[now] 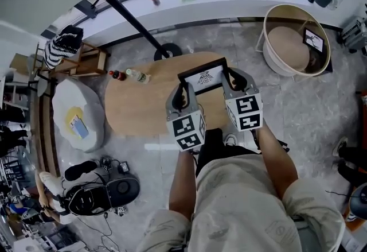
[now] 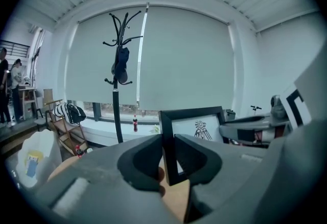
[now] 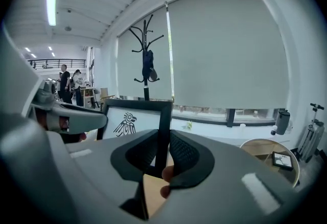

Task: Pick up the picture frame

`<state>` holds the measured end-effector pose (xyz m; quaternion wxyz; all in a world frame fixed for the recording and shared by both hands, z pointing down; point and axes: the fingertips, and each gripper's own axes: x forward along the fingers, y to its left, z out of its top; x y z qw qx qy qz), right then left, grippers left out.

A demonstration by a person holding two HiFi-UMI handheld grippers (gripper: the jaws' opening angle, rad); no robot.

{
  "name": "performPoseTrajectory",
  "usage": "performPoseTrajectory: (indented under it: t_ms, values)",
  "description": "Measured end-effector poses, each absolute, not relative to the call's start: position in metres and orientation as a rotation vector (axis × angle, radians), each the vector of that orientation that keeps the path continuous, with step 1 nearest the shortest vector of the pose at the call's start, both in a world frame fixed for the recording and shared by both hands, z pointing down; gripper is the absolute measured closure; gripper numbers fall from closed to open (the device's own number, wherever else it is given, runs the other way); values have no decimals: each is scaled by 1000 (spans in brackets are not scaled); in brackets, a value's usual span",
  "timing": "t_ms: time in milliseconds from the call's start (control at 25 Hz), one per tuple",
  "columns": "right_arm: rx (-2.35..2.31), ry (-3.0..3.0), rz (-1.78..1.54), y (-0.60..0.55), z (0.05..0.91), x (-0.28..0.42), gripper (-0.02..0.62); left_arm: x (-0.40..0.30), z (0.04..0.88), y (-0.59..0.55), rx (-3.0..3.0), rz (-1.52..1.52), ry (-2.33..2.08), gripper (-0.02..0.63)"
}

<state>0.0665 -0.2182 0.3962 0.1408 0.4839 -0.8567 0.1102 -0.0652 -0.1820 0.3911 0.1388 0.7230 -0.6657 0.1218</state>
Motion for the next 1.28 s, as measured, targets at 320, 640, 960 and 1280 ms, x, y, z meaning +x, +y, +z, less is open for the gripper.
performPoseTrajectory:
  t_ms: [320,640,960,1280]
  values:
    - [1466,-2577,135,-223,304,60,523,-71,302,-185,2196,200,-2037,522]
    - [1555,-2663,-48,-219,216,64,525,-69,216,-183,2318,68,-2130,522]
    - [1620,-2745,-219,-206,143,65,525,-67,145,-170,2407,-43,-2243,522]
    - [1625,-2808,-321,-184,108,68,523,-63,108,-144,2435,-90,-2347,522]
